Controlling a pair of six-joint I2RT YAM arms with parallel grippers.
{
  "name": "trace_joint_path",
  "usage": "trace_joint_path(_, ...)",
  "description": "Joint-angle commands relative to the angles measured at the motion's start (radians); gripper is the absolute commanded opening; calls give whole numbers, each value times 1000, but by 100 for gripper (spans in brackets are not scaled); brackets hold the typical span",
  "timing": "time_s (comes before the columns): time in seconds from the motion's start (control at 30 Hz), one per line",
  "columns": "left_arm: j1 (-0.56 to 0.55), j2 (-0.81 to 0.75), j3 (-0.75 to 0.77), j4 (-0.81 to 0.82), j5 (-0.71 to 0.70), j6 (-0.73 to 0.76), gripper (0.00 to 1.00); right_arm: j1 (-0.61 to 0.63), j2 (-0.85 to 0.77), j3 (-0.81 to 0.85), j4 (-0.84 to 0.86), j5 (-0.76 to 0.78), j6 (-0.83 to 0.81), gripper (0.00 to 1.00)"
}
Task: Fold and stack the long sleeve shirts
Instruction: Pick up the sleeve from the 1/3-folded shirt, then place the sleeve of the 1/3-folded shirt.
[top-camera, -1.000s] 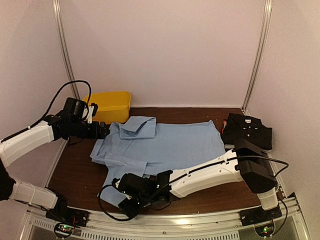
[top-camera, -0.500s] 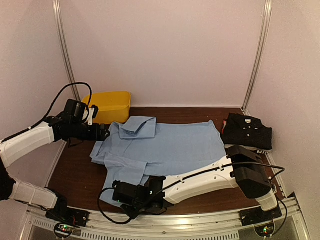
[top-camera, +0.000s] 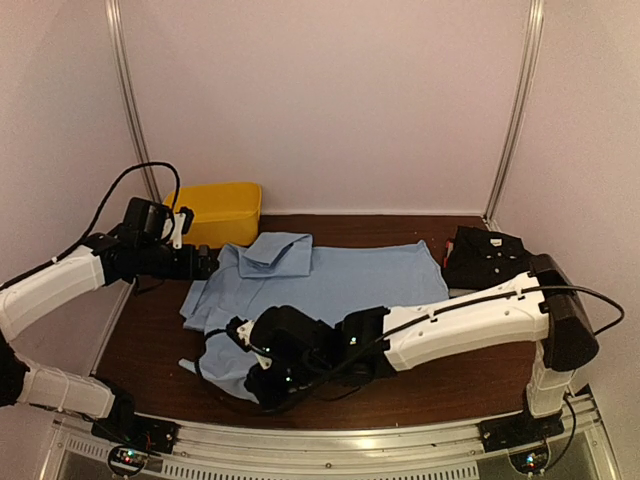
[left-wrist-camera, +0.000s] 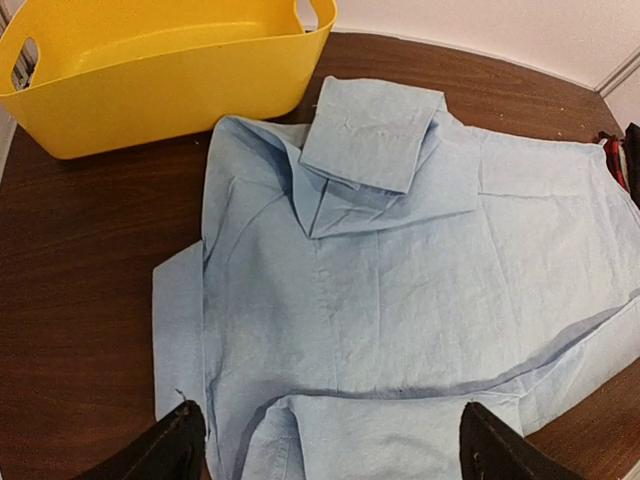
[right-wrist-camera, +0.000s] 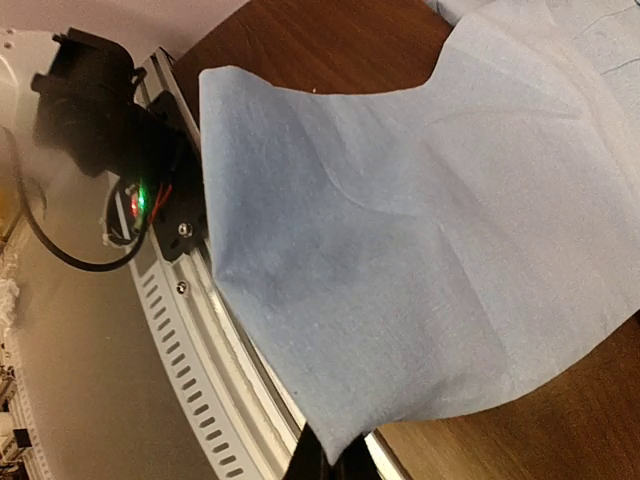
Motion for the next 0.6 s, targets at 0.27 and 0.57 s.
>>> trace_joint_path(0.27,8,-28,-18,52,-10,8,90,-243,-176,-190,320,-436,98,0)
trace_joint_path(0.57,8,-53,-42,59,3,-16,91,-399,-137,-275,605,-630,259,0)
